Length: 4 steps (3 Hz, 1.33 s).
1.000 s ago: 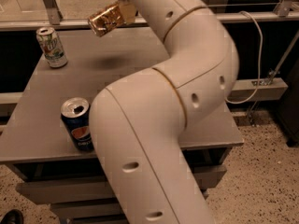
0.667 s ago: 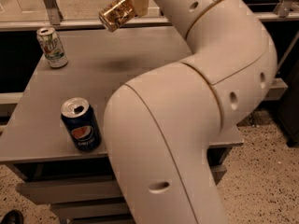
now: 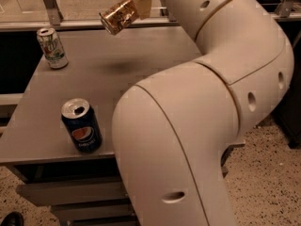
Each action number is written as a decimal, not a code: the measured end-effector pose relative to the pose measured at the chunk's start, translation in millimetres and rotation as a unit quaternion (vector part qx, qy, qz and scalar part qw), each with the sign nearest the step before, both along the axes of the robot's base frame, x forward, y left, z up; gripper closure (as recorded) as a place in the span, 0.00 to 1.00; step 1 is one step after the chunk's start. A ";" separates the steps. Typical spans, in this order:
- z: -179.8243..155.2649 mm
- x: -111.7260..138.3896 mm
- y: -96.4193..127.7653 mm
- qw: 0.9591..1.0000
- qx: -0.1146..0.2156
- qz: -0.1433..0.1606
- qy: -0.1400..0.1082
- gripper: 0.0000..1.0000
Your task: Place orange can upright
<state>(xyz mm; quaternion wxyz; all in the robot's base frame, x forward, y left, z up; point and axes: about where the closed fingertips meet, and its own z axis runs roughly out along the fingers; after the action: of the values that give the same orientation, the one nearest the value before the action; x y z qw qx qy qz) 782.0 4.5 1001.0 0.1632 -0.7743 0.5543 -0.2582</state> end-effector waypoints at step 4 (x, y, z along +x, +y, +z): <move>35.9 -22.0 -41.8 0.954 0.007 0.284 -0.101 1.00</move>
Offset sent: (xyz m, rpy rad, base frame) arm -0.0188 -0.0406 0.0472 -0.0335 -0.2068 0.4929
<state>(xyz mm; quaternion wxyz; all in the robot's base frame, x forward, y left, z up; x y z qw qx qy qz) 760.0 -37.3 1036.9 0.2901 -0.8684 0.2943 -0.2741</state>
